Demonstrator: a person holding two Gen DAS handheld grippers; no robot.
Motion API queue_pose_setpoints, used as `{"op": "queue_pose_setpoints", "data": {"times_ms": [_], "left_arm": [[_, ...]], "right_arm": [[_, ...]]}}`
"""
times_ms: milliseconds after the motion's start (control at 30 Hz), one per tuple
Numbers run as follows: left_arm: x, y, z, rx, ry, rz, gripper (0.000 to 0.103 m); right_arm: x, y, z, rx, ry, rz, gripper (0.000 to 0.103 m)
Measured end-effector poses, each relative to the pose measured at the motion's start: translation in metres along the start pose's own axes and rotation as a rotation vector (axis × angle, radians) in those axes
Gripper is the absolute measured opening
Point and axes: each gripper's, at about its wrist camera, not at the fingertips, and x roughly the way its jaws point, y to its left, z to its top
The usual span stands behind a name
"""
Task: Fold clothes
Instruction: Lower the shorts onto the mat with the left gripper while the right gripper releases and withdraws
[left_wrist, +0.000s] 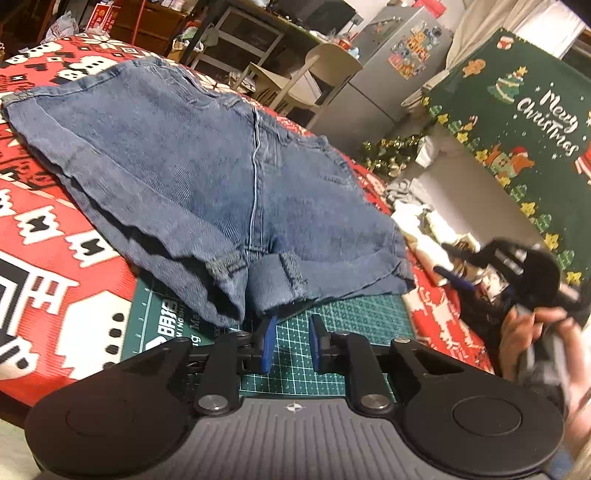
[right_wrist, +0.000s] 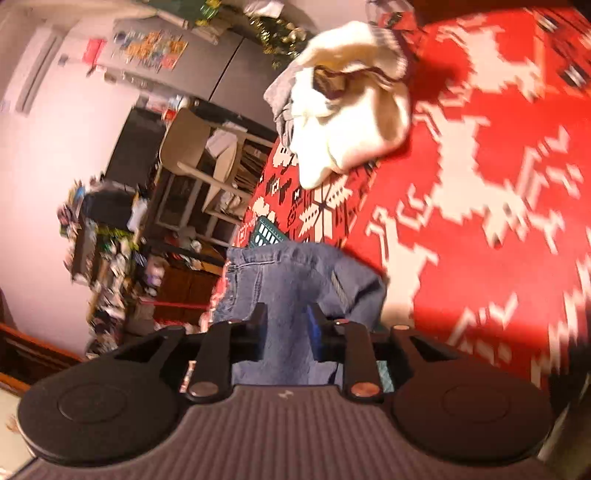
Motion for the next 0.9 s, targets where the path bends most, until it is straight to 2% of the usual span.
{"op": "queue_pose_setpoints", "data": {"times_ms": [233, 300, 500, 600, 633, 667, 700, 800, 900], "left_arm": [[0.005, -0.006, 0.0, 0.053, -0.021, 0.031, 0.017], [0.006, -0.008, 0.001, 0.064, -0.028, 0.039, 0.017], [0.008, -0.011, 0.001, 0.095, -0.045, 0.065, 0.017], [0.008, -0.008, 0.0, 0.092, -0.047, 0.078, 0.008], [0.008, -0.006, 0.0, 0.088, -0.046, 0.081, 0.004], [0.008, -0.005, 0.0, 0.084, -0.046, 0.084, 0.0], [0.008, -0.003, 0.0, 0.08, -0.046, 0.087, 0.0], [0.007, 0.0, 0.0, 0.074, -0.046, 0.098, 0.0], [0.007, 0.0, -0.001, 0.088, -0.045, 0.101, 0.0]], "right_arm": [[0.032, -0.016, 0.009, 0.03, 0.065, -0.074, 0.035], [0.039, -0.023, 0.01, 0.053, 0.067, -0.09, 0.039], [0.057, -0.036, 0.009, 0.107, 0.043, -0.081, 0.04], [0.062, -0.037, 0.012, 0.108, 0.012, -0.062, 0.039], [0.063, -0.036, 0.014, 0.104, 0.004, -0.054, 0.037], [0.064, -0.035, 0.016, 0.096, -0.006, -0.05, 0.016], [0.064, -0.034, 0.018, 0.086, -0.018, -0.053, 0.007], [0.062, -0.03, 0.026, 0.054, -0.07, -0.077, 0.006], [0.063, -0.029, 0.033, 0.049, -0.08, -0.09, 0.006]]}}
